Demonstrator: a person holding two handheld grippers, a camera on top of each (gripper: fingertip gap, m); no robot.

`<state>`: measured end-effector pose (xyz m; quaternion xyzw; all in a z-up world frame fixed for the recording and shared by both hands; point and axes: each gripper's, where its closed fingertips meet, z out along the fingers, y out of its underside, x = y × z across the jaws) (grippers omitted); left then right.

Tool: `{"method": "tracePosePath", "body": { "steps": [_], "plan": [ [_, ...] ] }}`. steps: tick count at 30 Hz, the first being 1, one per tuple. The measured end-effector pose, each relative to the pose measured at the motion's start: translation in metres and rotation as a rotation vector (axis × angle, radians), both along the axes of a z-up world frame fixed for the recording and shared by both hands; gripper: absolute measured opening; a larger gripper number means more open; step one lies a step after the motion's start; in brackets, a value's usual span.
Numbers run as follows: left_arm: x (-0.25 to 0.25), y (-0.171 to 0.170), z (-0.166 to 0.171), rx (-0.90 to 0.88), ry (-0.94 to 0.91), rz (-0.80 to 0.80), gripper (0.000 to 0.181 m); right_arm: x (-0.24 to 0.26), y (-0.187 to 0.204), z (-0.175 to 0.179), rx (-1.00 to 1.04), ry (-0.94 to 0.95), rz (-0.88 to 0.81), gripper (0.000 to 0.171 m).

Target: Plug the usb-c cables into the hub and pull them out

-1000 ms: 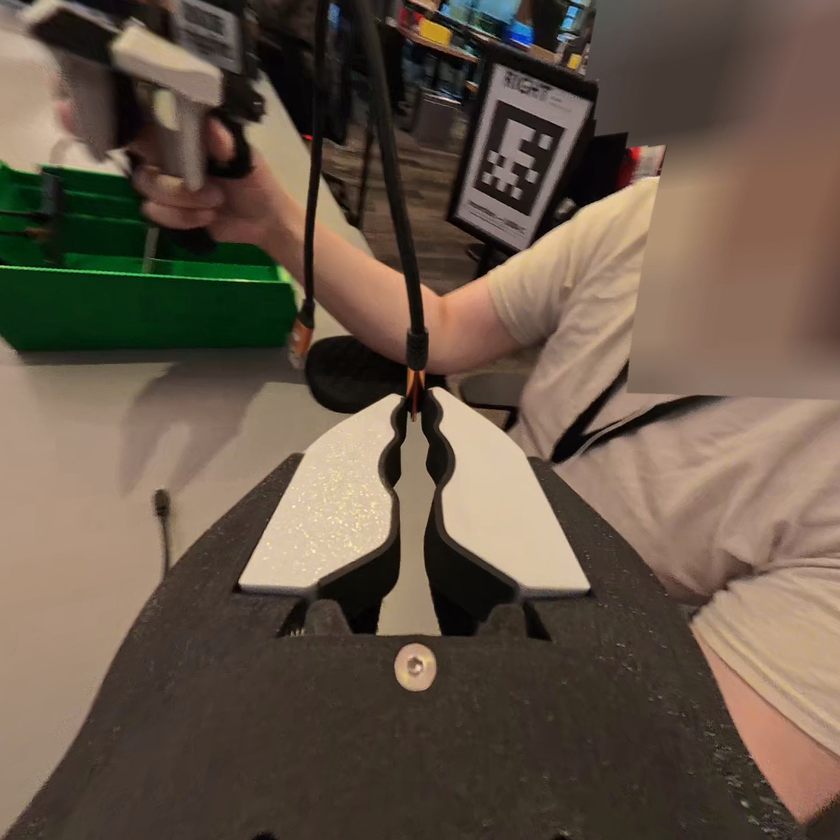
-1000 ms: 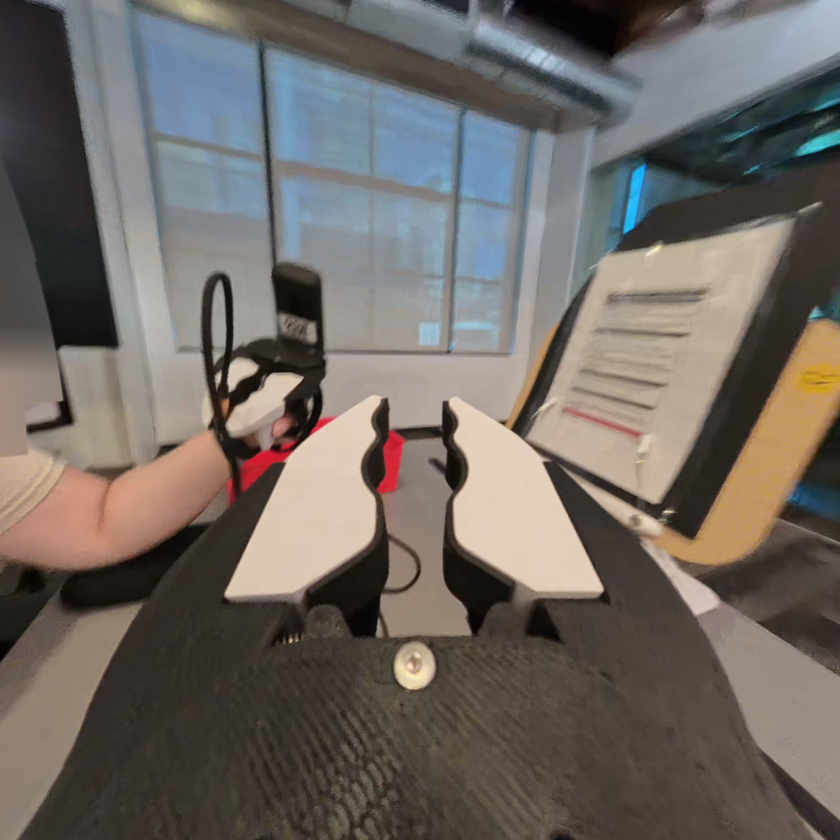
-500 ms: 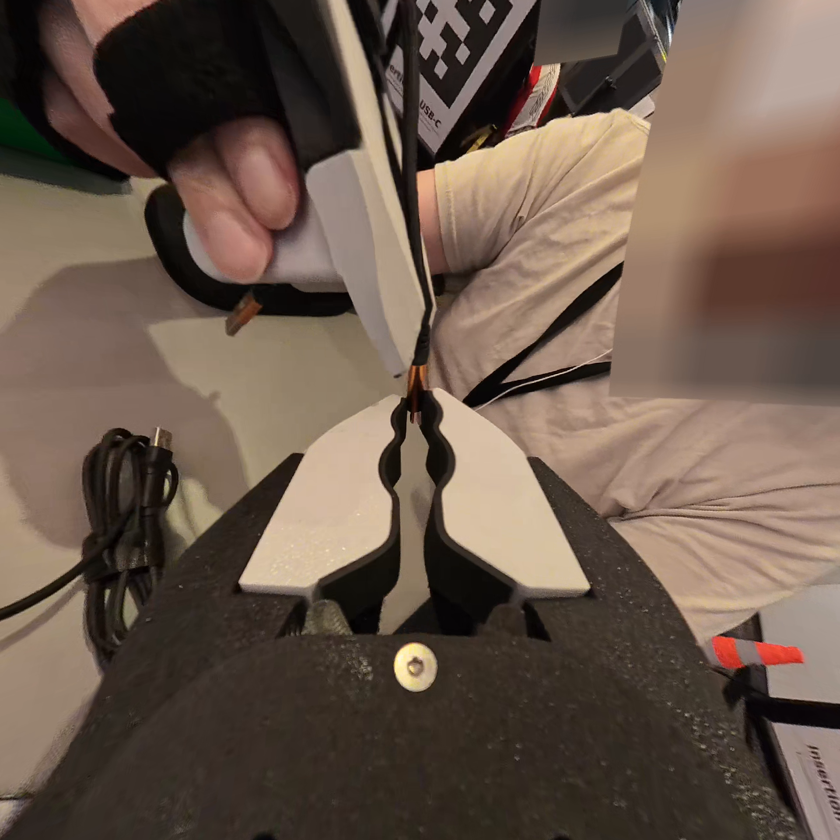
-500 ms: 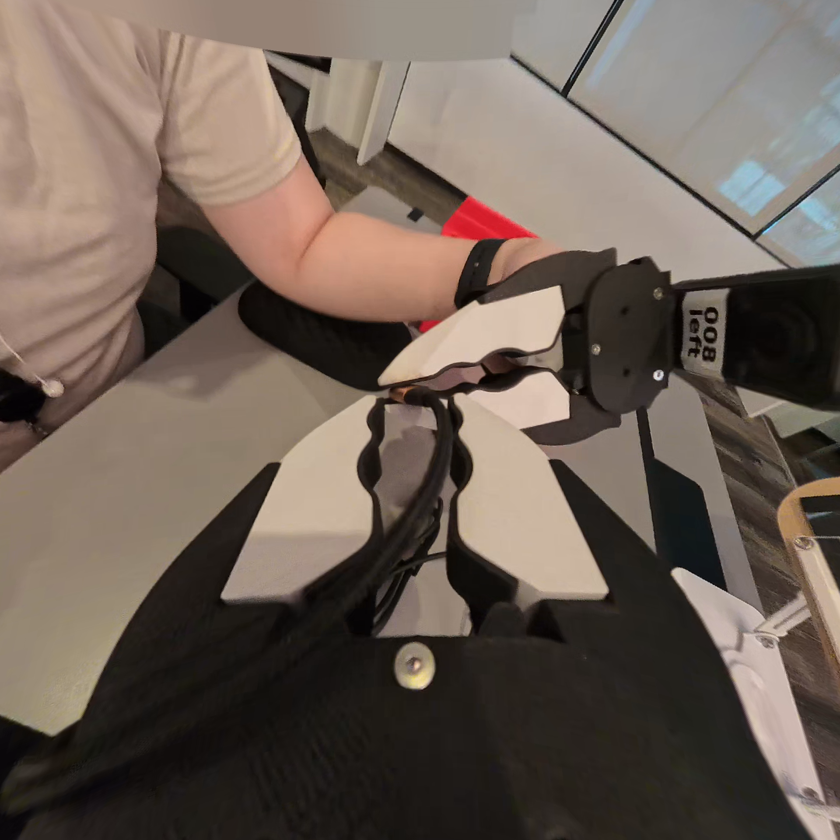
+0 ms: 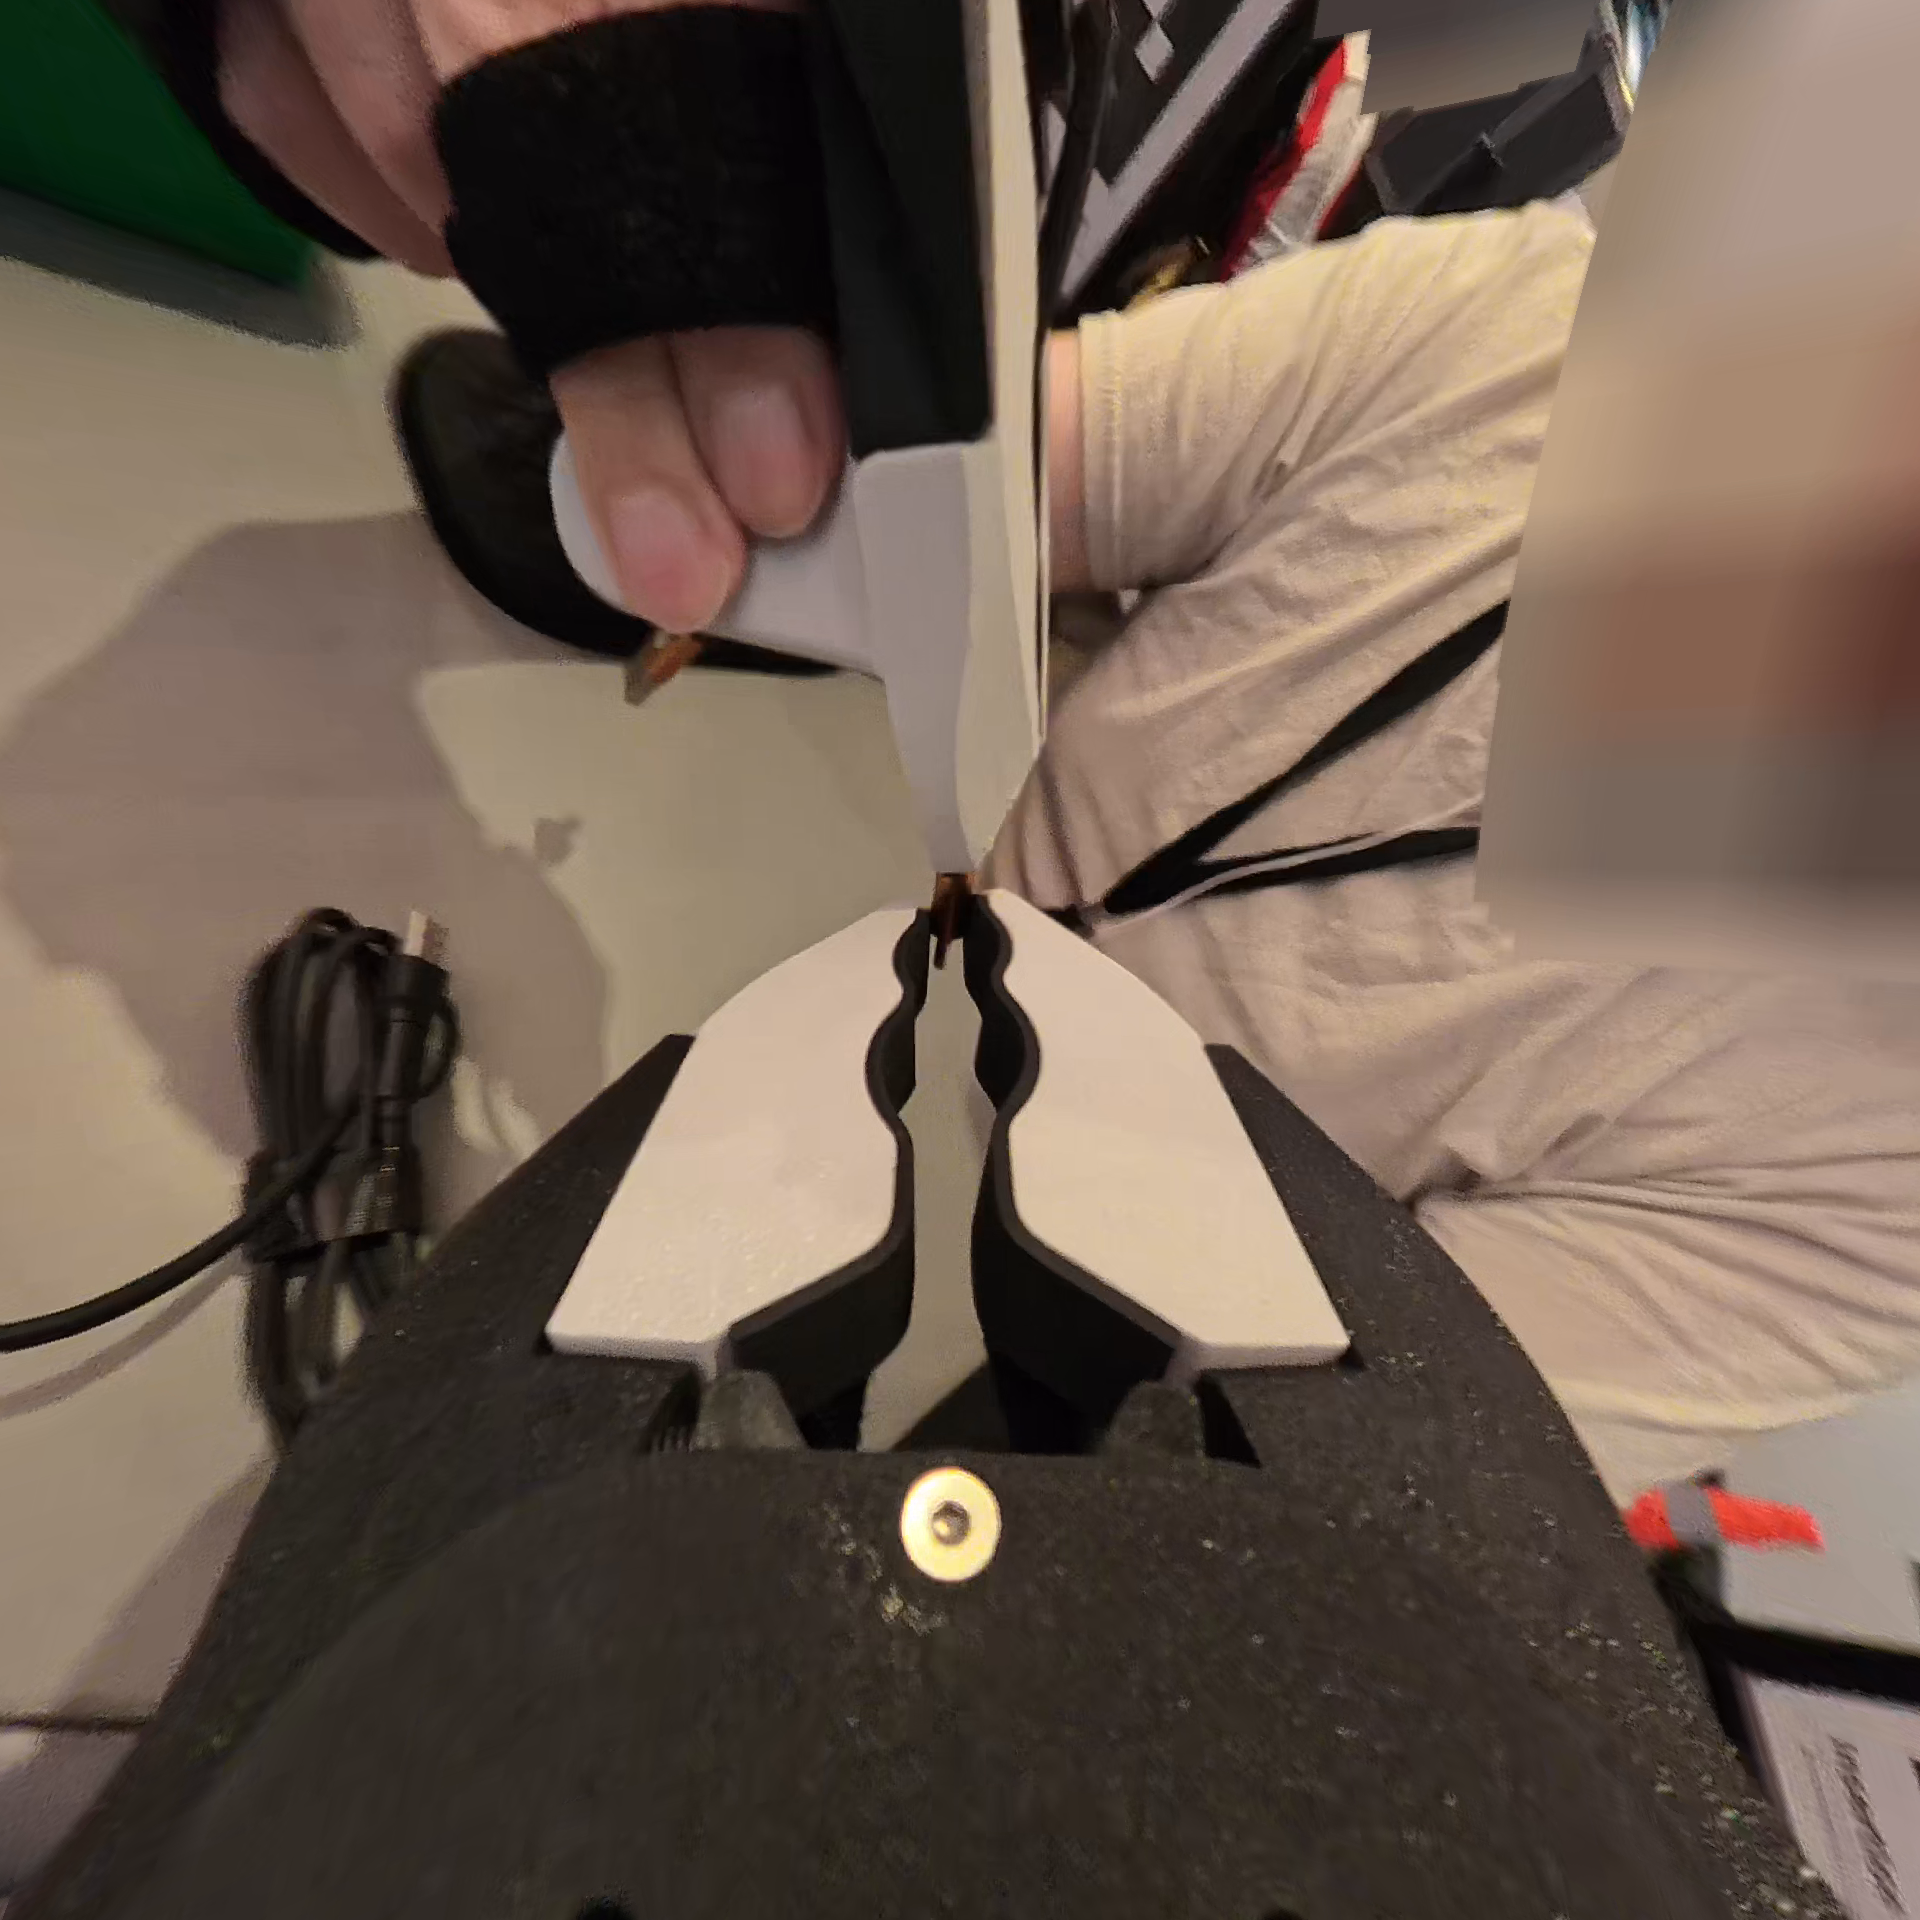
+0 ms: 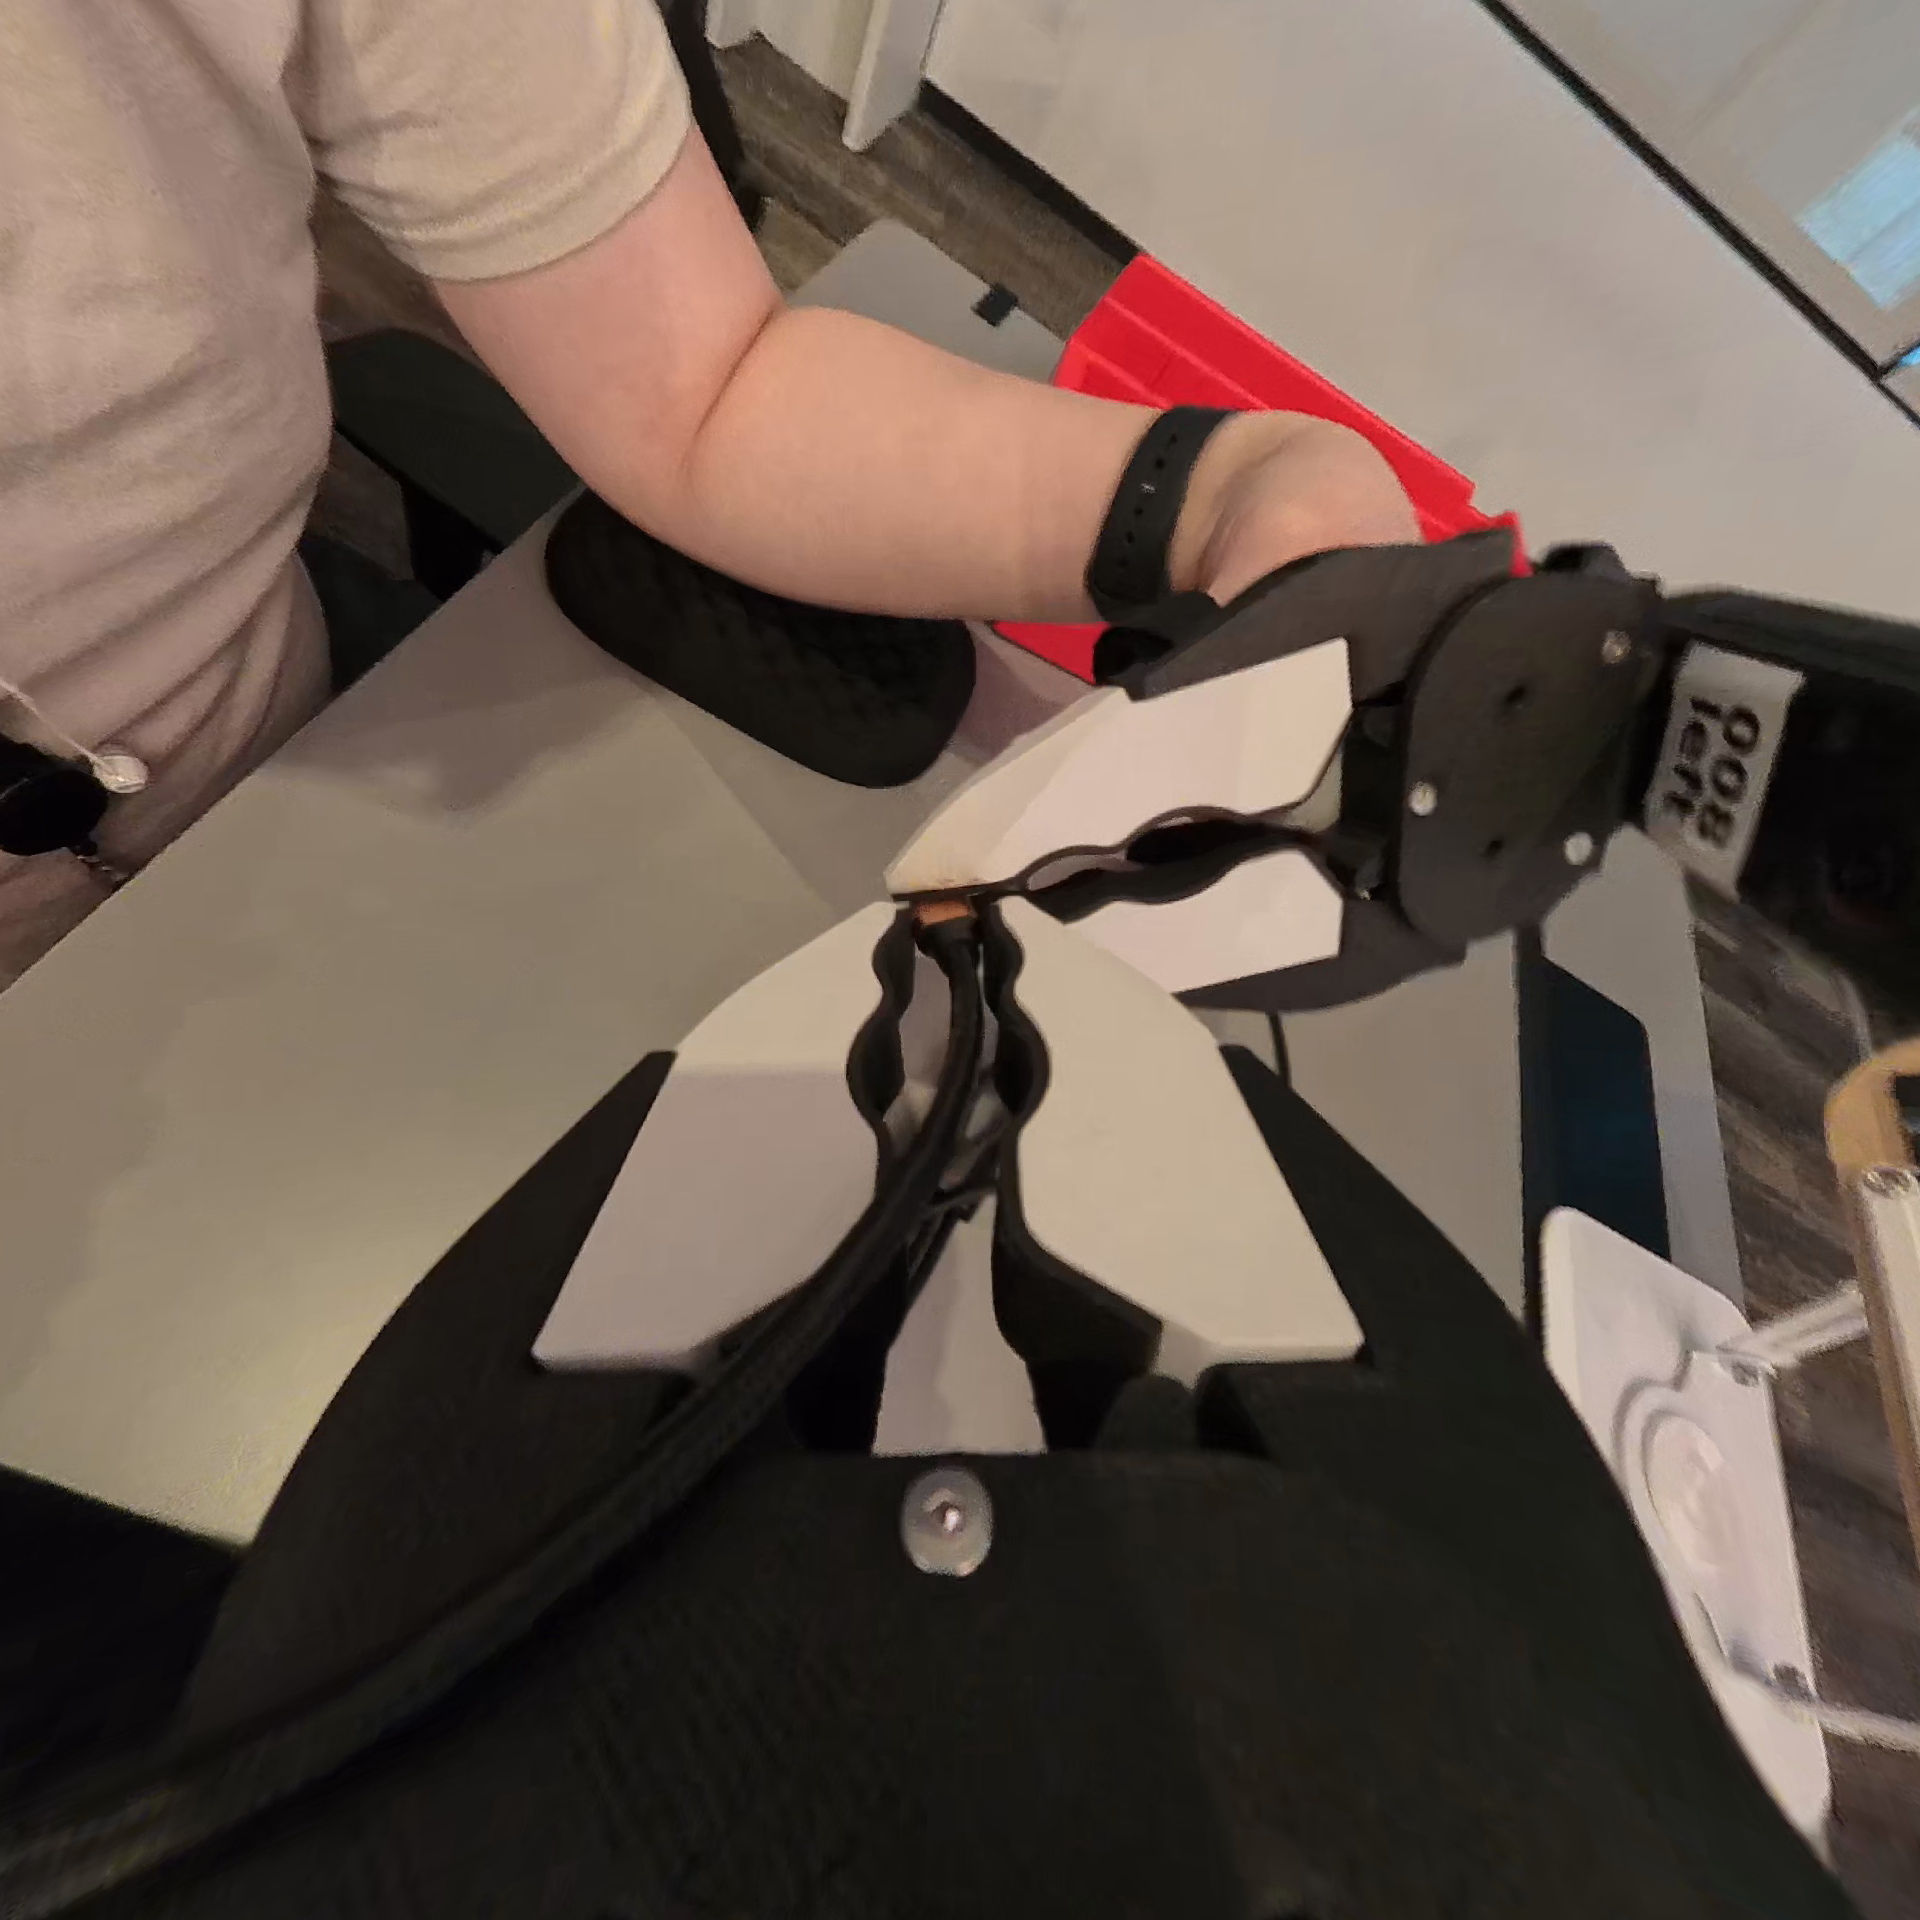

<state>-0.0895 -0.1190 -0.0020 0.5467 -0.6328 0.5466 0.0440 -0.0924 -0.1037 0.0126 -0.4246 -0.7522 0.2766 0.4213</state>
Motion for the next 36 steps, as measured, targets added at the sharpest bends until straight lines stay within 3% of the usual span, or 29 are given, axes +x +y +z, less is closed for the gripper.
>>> {"method": "tracePosePath", "body": {
  "steps": [2, 4, 7, 10, 13, 16, 20, 27, 36],
  "plan": [
    [0.008, 0.018, 0.011, 0.036, -0.051, 0.118, 0.006, 0.01, 0.014, 0.01, 0.021, 0.051, -0.067, 0.013],
    [0.017, 0.054, 0.021, 0.149, -0.085, 0.351, 0.009, 0.027, 0.035, 0.017, 0.037, 0.089, -0.176, 0.014],
    [0.009, 0.134, 0.037, 0.52, -0.118, 0.828, 0.018, 0.059, 0.075, 0.038, 0.067, 0.222, -0.386, 0.013],
    [-0.027, 0.185, 0.061, 0.897, -0.093, 1.227, 0.034, 0.091, 0.111, 0.064, 0.11, 0.402, -0.602, 0.014],
    [-0.067, 0.203, 0.086, 1.197, -0.041, 1.518, 0.037, 0.117, 0.13, 0.087, 0.212, 0.537, -0.765, 0.014],
    [-0.094, 0.206, 0.105, 1.283, -0.008, 1.74, 0.057, 0.138, 0.144, 0.104, 0.341, 0.601, -0.965, 0.013],
    [-0.103, 0.201, 0.117, 1.256, -0.05, 1.83, 0.07, 0.156, 0.158, 0.117, 0.367, 0.674, -1.244, 0.013],
    [-0.107, 0.206, 0.11, 1.27, -0.004, 1.835, 0.07, 0.138, 0.166, 0.103, 0.32, 0.646, -1.3, 0.013],
    [-0.109, 0.211, 0.103, 1.276, 0.048, 1.823, 0.074, 0.163, 0.171, 0.101, 0.348, 0.649, -1.443, 0.013]
  ]
}}
